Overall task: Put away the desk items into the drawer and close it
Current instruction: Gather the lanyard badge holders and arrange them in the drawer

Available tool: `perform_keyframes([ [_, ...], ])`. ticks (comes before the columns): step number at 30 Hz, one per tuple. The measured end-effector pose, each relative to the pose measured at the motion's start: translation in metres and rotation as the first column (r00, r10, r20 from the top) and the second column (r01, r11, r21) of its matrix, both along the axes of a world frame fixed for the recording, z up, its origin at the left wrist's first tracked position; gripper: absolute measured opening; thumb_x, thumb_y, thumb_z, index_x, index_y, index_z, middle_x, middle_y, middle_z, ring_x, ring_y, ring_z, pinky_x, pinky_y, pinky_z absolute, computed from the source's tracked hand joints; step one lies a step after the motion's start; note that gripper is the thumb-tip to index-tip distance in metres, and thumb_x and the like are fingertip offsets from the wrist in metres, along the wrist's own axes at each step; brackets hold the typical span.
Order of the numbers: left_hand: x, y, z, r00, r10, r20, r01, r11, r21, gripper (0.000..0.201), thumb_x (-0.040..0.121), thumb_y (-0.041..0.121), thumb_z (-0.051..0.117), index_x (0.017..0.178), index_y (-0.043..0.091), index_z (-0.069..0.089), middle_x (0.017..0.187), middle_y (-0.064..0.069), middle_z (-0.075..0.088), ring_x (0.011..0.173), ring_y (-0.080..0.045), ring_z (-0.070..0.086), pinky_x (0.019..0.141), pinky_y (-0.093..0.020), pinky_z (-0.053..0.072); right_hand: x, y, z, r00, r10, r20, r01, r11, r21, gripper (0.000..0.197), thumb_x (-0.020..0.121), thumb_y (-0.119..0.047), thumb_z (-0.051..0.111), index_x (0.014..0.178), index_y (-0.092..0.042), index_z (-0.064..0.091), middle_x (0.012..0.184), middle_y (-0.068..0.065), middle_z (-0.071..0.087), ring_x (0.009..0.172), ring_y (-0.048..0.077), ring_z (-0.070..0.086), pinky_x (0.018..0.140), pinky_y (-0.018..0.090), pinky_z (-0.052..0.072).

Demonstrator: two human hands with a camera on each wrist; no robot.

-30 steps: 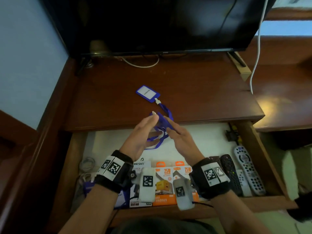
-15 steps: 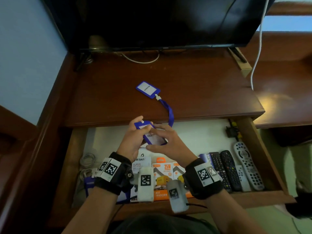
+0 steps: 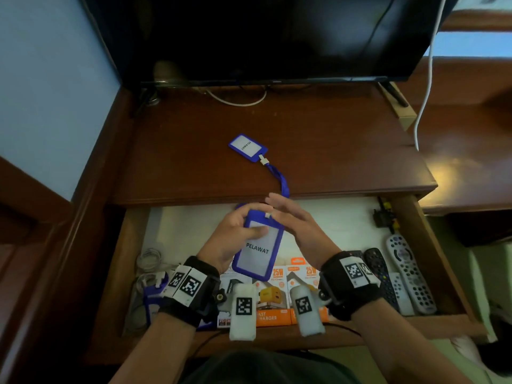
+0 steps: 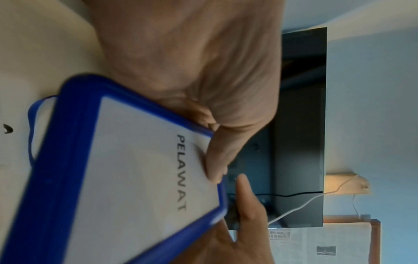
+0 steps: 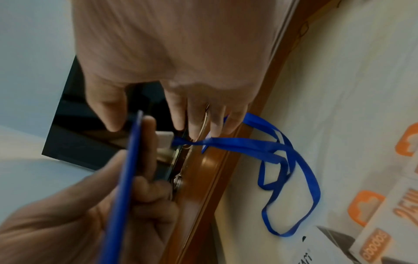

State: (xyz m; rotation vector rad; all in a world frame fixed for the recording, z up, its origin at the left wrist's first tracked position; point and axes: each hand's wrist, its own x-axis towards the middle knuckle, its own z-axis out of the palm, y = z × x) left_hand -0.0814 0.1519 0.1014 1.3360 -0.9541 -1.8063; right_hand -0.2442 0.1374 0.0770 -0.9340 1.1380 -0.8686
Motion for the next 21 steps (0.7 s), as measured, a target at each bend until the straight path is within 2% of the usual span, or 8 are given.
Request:
perform_keyframes([
  [2, 0.0, 0.003, 0.002, 0.999, -0.023, -0.042, 0.022, 1.0, -0.021, 0.033, 0.085, -0.003, 0.062, 0.108, 0.021, 0.064, 0.097, -0.007, 0.073, 0.081, -0.023, 0.07, 0.069, -0.035, 0.058, 0.003, 0.002, 0.0, 0.995, 0.034, 0.095, -0.039, 0.998, 0.051, 0.038, 0.092, -0.024, 0.06, 0.13, -0.02, 0.057, 0.124, 0.004, 0.064, 0.106, 0.019, 0.064, 0.091, 0.032, 0.052],
  [4, -0.001, 0.006, 0.002, 0.998, -0.01, -0.054, 0.007, 0.999, -0.054, 0.034, 0.086, -0.002, 0.061, 0.111, 0.019, 0.063, 0.103, -0.009, 0.071, 0.085, -0.025, 0.068, 0.072, -0.038, 0.058, 0.007, 0.006, -0.003, 0.99, 0.053, 0.132, -0.063, 0.995, 0.079, 0.037, 0.086, -0.031, 0.062, 0.119, -0.015, 0.063, 0.11, 0.01, 0.068, 0.096, 0.024, 0.064, 0.088, 0.036, 0.051],
  [7, -0.002, 0.007, -0.001, 0.997, 0.039, -0.06, -0.043, 0.997, -0.071, 0.039, 0.085, -0.001, 0.062, 0.118, 0.021, 0.061, 0.114, -0.01, 0.067, 0.093, -0.03, 0.067, 0.079, -0.046, 0.057, 0.012, 0.011, -0.003, 0.994, 0.021, 0.111, -0.035, 0.991, 0.126, 0.024, 0.086, -0.027, 0.066, 0.107, -0.014, 0.066, 0.096, 0.007, 0.071, 0.088, 0.022, 0.066, 0.078, 0.031, 0.054],
  [9, -0.003, 0.007, -0.003, 0.993, 0.091, -0.071, -0.096, 0.992, -0.08, 0.046, 0.084, -0.003, 0.063, 0.121, 0.024, 0.059, 0.118, -0.008, 0.064, 0.099, -0.033, 0.066, 0.082, -0.05, 0.057, 0.011, 0.012, -0.002, 0.996, 0.012, 0.093, -0.023, 0.993, 0.116, 0.019, 0.089, -0.022, 0.062, 0.106, -0.014, 0.066, 0.096, 0.005, 0.072, 0.086, 0.019, 0.068, 0.071, 0.026, 0.054],
  [11, -0.005, 0.008, -0.003, 0.984, 0.154, -0.086, -0.163, 0.981, -0.101, 0.054, 0.084, -0.006, 0.062, 0.123, 0.03, 0.057, 0.12, -0.005, 0.062, 0.102, -0.03, 0.066, 0.084, -0.051, 0.056, 0.009, 0.014, 0.001, 0.995, 0.027, 0.097, -0.036, 0.995, 0.094, 0.018, 0.091, -0.019, 0.06, 0.108, -0.015, 0.066, 0.097, 0.004, 0.073, 0.086, 0.017, 0.069, 0.071, 0.025, 0.054],
  [16, -0.011, 0.005, -0.003, 0.933, 0.341, -0.115, -0.35, 0.934, -0.075, 0.058, 0.088, -0.006, 0.056, 0.125, 0.039, 0.055, 0.122, 0.0, 0.06, 0.103, -0.026, 0.065, 0.08, -0.049, 0.057, 0.005, 0.02, 0.003, 0.98, 0.181, 0.079, -0.185, 0.981, 0.052, 0.023, 0.089, -0.011, 0.061, 0.112, -0.013, 0.062, 0.104, 0.004, 0.072, 0.094, 0.02, 0.069, 0.082, 0.03, 0.055],
  [17, -0.012, 0.003, -0.003, 0.923, 0.366, -0.118, -0.376, 0.924, -0.073, 0.058, 0.089, -0.005, 0.055, 0.124, 0.04, 0.055, 0.122, 0.0, 0.06, 0.102, -0.026, 0.065, 0.079, -0.047, 0.058, 0.004, 0.02, 0.003, 0.976, 0.214, 0.047, -0.215, 0.976, 0.041, 0.024, 0.089, -0.01, 0.062, 0.113, -0.012, 0.062, 0.103, 0.004, 0.072, 0.091, 0.019, 0.068, 0.08, 0.03, 0.055],
  [21, -0.011, -0.002, -0.001, 0.876, 0.465, -0.127, -0.475, 0.877, -0.066, 0.059, 0.091, -0.006, 0.053, 0.129, 0.039, 0.051, 0.118, 0.002, 0.063, 0.095, -0.025, 0.066, 0.08, -0.046, 0.057, 0.003, 0.021, 0.003, 0.941, 0.319, -0.114, -0.32, 0.947, 0.01, 0.007, 0.093, -0.015, 0.06, 0.097, -0.013, 0.064, 0.072, -0.003, 0.063, 0.059, 0.008, 0.053, 0.056, 0.018, 0.042],
])
